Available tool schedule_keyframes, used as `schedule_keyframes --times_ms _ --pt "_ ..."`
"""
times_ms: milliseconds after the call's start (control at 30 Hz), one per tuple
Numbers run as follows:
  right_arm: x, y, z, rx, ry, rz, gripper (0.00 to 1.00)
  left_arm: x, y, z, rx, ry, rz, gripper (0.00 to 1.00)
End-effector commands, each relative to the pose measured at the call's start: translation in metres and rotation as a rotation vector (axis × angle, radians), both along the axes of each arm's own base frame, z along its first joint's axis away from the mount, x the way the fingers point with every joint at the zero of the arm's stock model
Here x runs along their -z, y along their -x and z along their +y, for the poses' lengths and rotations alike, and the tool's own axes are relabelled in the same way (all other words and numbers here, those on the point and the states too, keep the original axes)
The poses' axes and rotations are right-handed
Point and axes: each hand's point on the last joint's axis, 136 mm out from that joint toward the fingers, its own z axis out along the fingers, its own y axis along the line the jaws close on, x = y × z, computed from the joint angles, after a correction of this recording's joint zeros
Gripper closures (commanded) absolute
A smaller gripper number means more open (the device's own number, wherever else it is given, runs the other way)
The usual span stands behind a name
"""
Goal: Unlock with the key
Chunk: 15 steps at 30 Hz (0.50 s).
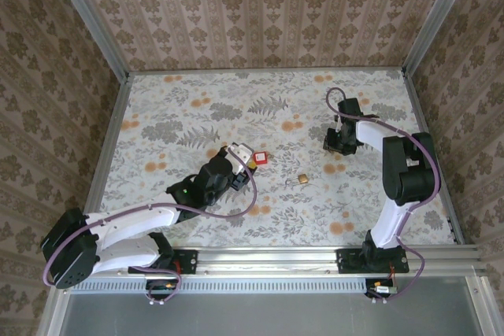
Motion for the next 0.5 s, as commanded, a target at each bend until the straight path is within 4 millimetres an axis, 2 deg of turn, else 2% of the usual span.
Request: schedule_keyframes --times_ms 0,267,467 --pt "-0.0068 0.0059 -0.0068 0.005 0.034 -0.003 0.75 -0.0117 0.0017 -0.0031 0.007 0.027 -0.009 0.34" --pt "-0.0077 0.0041 -0.0097 0.010 0.046 -0.008 0.87 -0.0106 0.0021 -0.0019 0.004 0.023 -0.009 0.34" --pt "-0.0093 0.0044 -0.0091 0.011 0.043 -0.014 0.88 -0.0114 0.0025 -0.0020 0.005 0.024 -0.011 0.34"
